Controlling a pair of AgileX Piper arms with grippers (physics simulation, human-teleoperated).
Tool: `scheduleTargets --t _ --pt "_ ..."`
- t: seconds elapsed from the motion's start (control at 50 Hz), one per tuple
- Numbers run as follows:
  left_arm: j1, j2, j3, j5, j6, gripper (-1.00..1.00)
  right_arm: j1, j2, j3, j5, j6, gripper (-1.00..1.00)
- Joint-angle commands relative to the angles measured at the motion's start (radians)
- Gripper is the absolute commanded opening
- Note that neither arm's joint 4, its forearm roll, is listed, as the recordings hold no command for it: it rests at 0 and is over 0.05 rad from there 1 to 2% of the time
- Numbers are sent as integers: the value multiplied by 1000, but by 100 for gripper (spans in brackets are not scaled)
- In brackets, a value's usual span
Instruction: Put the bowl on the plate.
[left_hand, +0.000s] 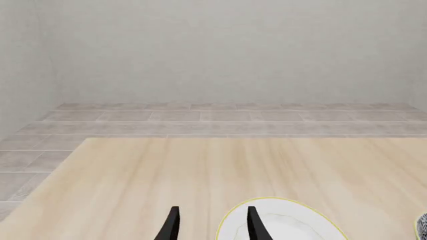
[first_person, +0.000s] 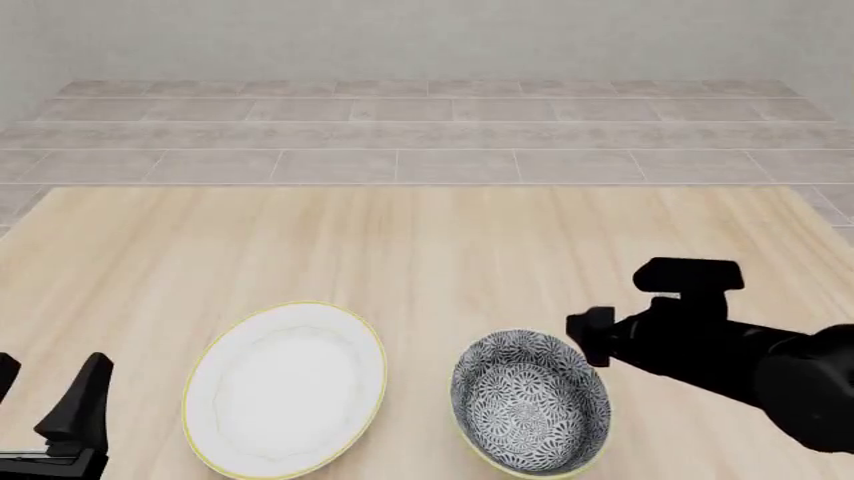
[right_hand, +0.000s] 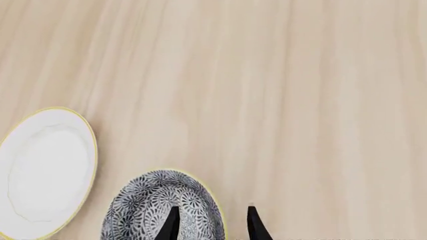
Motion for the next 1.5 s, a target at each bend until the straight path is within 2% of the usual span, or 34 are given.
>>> scheduleTargets --t 0.02,0.36,0.44,0.94,1.5 --pt "0 0 0 0 0 100 4 12 26 -23 2 100" --pt "0 0 0 0 0 100 12 54 62 -76 18 100" --pt "0 0 0 0 0 100 26 68 74 -94 57 100" --pt "0 0 0 0 0 100 29 128 112 -168 65 100" --pt "0 0 0 0 0 100 39 197 159 -259 101 100"
